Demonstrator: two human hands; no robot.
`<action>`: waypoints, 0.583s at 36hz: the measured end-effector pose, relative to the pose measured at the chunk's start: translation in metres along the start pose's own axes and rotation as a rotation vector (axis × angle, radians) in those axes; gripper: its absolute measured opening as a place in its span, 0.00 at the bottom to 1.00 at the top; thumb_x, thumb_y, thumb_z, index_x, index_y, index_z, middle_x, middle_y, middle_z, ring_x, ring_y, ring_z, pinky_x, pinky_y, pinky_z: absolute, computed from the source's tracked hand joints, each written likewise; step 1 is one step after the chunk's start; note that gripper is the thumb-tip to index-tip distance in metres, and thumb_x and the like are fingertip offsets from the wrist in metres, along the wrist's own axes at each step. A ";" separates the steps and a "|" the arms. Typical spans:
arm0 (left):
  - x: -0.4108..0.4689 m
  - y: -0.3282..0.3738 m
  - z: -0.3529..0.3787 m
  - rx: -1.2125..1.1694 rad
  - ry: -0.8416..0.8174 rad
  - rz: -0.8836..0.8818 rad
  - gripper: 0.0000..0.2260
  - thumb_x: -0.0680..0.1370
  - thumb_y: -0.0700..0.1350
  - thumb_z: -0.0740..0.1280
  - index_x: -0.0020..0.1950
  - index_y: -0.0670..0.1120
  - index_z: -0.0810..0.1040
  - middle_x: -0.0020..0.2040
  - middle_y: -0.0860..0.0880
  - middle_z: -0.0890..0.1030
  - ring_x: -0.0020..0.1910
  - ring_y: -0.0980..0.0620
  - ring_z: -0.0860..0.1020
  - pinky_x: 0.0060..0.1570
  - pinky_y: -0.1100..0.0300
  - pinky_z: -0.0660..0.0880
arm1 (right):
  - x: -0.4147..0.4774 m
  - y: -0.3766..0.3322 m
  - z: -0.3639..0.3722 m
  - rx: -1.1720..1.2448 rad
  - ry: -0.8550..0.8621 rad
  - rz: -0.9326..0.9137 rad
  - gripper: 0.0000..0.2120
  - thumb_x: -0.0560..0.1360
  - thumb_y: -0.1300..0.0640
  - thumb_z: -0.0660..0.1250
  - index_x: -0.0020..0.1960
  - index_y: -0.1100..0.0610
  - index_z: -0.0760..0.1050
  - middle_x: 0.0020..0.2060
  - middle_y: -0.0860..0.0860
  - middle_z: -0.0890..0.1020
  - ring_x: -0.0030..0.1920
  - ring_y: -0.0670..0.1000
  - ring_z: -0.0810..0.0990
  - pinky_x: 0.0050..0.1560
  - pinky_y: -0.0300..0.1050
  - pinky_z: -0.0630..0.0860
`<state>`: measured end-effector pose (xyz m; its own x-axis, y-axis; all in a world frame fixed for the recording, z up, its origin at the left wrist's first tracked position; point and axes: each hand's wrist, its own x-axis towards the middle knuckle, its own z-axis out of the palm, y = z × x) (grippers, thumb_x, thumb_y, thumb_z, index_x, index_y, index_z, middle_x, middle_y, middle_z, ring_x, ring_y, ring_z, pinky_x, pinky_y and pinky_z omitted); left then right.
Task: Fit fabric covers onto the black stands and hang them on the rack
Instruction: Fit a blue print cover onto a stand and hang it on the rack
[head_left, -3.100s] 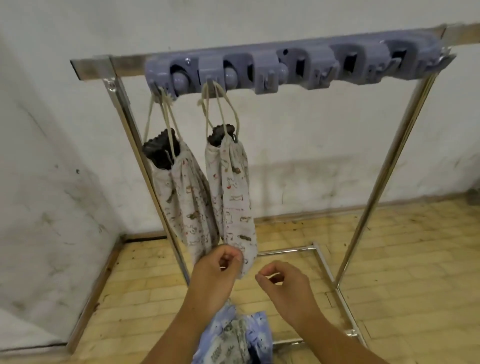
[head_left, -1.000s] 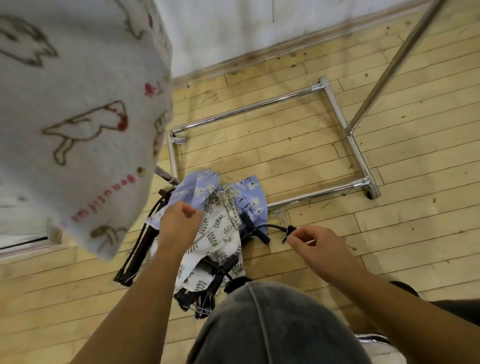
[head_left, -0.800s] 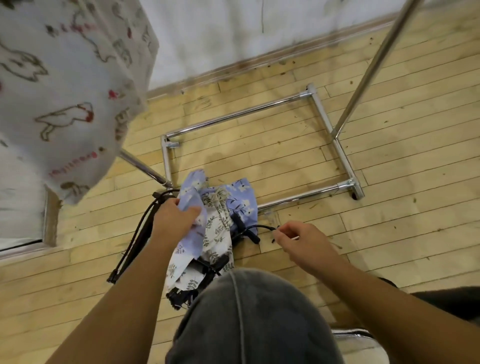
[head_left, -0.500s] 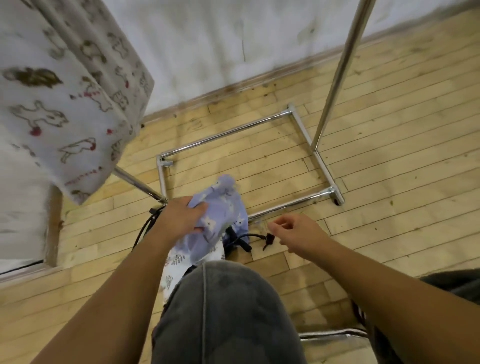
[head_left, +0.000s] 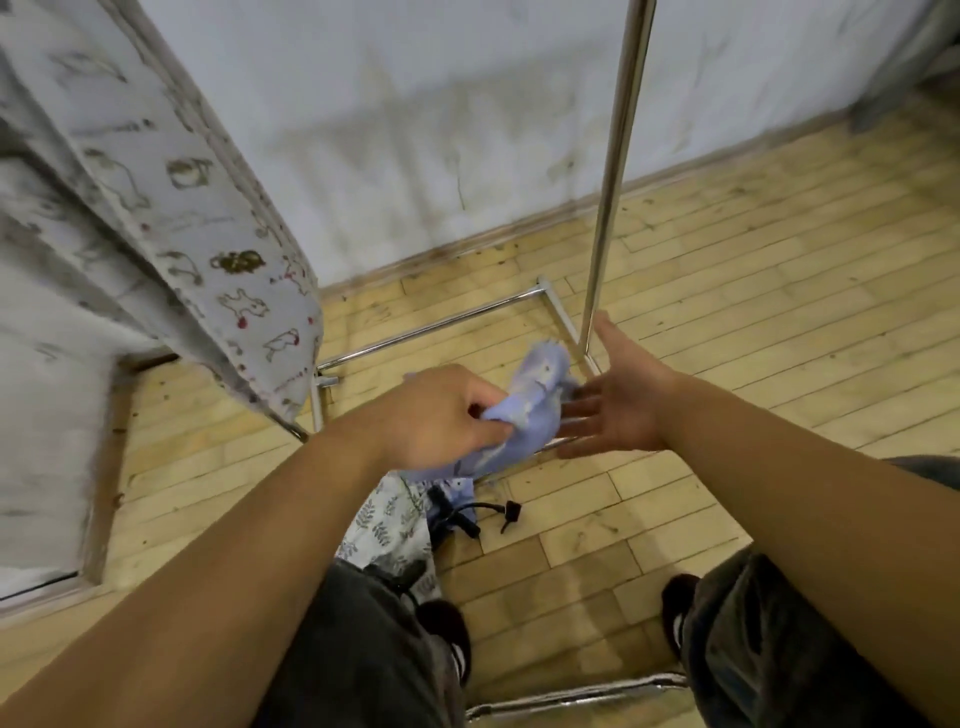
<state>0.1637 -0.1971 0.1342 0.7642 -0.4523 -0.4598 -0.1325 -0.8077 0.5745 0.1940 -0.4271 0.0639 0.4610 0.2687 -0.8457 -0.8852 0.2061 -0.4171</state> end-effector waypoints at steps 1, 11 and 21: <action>-0.004 0.009 0.008 0.014 -0.002 0.067 0.14 0.80 0.45 0.69 0.37 0.40 0.75 0.32 0.45 0.72 0.28 0.53 0.67 0.33 0.59 0.65 | -0.001 0.001 -0.001 0.042 0.018 0.004 0.60 0.67 0.18 0.61 0.75 0.68 0.63 0.63 0.65 0.80 0.58 0.67 0.84 0.60 0.69 0.78; -0.020 0.011 0.093 0.192 -0.087 0.275 0.14 0.82 0.46 0.67 0.39 0.53 0.67 0.48 0.55 0.65 0.48 0.51 0.67 0.49 0.52 0.69 | -0.010 0.024 -0.003 -0.164 0.086 -0.120 0.17 0.79 0.49 0.69 0.63 0.56 0.81 0.55 0.57 0.86 0.56 0.60 0.83 0.54 0.59 0.83; -0.011 -0.020 0.062 -0.183 0.065 -0.143 0.11 0.84 0.52 0.62 0.64 0.59 0.79 0.55 0.59 0.83 0.46 0.62 0.82 0.49 0.62 0.81 | -0.040 0.033 -0.002 -0.469 0.032 -0.299 0.10 0.82 0.64 0.62 0.58 0.55 0.80 0.52 0.62 0.86 0.50 0.63 0.84 0.55 0.62 0.81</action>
<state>0.1189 -0.1995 0.0860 0.8068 -0.3081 -0.5042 0.0920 -0.7774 0.6222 0.1460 -0.4323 0.0829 0.7011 0.2322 -0.6743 -0.6521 -0.1738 -0.7379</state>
